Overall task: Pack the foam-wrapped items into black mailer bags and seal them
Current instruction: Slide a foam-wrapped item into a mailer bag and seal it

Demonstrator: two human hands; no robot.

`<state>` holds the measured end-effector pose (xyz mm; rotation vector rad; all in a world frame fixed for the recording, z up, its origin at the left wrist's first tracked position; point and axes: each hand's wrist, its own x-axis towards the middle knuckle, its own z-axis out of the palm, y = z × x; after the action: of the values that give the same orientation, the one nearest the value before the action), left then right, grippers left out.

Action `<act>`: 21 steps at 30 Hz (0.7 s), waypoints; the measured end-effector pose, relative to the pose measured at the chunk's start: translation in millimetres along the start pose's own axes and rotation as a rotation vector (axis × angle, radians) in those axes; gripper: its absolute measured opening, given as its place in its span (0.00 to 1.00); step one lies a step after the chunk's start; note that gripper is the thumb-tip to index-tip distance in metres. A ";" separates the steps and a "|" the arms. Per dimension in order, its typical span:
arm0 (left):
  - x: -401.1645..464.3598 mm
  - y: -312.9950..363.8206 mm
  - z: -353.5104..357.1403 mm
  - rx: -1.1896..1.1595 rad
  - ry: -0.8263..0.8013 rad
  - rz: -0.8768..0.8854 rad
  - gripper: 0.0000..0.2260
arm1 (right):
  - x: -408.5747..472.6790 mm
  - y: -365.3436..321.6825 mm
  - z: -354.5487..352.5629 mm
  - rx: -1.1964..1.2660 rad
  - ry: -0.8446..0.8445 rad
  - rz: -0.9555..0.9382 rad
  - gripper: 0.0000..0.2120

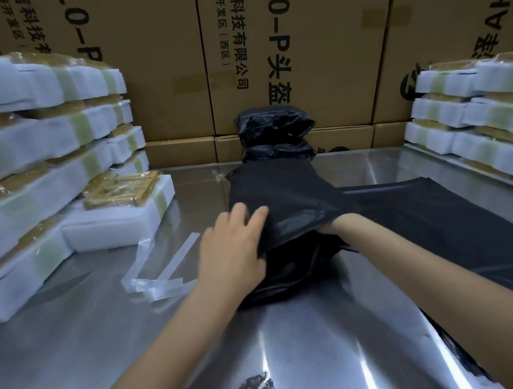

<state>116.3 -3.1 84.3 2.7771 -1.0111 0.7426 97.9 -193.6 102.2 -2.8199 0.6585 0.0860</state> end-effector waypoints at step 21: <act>-35.8 -62.0 23.5 -0.429 -0.031 -0.335 0.19 | -112.0 74.9 39.7 -0.280 0.630 -0.439 0.22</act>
<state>141.1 59.9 51.4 2.4891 -0.5945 0.3839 -35.8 -200.8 59.7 -3.1863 0.1128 -0.8770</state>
